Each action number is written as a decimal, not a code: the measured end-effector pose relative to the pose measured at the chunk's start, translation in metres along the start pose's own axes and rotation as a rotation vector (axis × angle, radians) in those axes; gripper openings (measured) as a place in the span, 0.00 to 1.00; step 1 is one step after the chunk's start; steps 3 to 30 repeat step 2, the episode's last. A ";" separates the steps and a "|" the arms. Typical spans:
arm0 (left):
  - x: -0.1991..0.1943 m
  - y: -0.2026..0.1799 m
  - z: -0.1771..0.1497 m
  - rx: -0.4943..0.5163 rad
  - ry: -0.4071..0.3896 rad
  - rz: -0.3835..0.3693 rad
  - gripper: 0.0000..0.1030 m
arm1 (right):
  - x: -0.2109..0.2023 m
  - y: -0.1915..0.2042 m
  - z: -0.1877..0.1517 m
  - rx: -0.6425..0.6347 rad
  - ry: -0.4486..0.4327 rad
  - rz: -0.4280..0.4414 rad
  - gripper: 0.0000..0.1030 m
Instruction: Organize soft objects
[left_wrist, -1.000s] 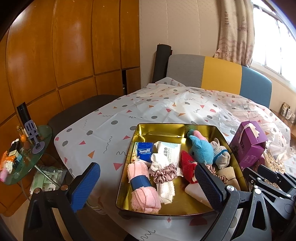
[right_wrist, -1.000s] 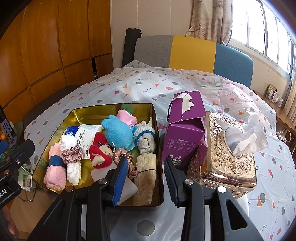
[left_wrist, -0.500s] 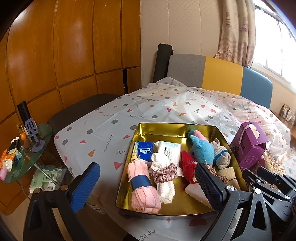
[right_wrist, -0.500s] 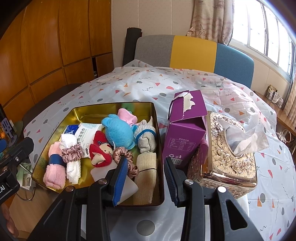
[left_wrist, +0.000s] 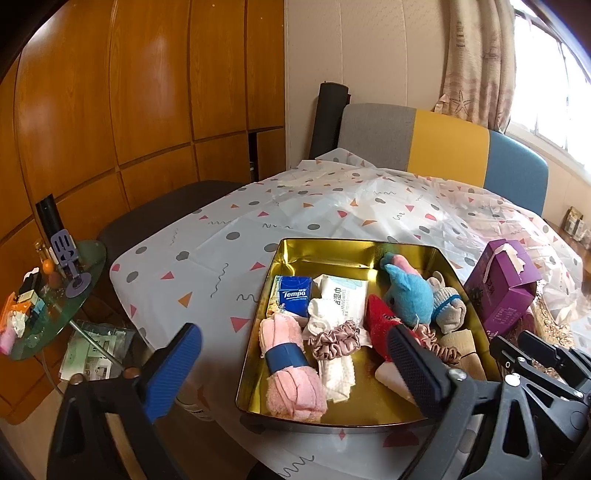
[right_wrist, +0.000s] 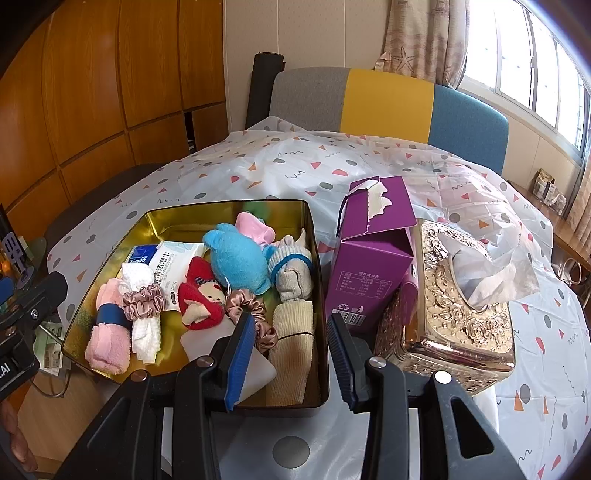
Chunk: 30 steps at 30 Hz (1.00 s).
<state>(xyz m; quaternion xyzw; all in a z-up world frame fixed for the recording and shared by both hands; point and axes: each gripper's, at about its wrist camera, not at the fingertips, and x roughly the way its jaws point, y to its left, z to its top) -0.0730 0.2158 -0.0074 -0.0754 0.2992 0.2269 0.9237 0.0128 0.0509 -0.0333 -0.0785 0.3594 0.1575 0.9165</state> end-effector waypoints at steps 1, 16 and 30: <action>0.000 0.001 0.000 -0.005 0.002 -0.003 0.96 | -0.001 0.000 0.000 -0.001 -0.003 0.001 0.39; 0.001 0.002 0.000 -0.011 0.006 -0.010 0.96 | -0.002 0.000 0.000 0.001 -0.010 0.004 0.39; 0.001 0.002 0.000 -0.011 0.006 -0.010 0.96 | -0.002 0.000 0.000 0.001 -0.010 0.004 0.39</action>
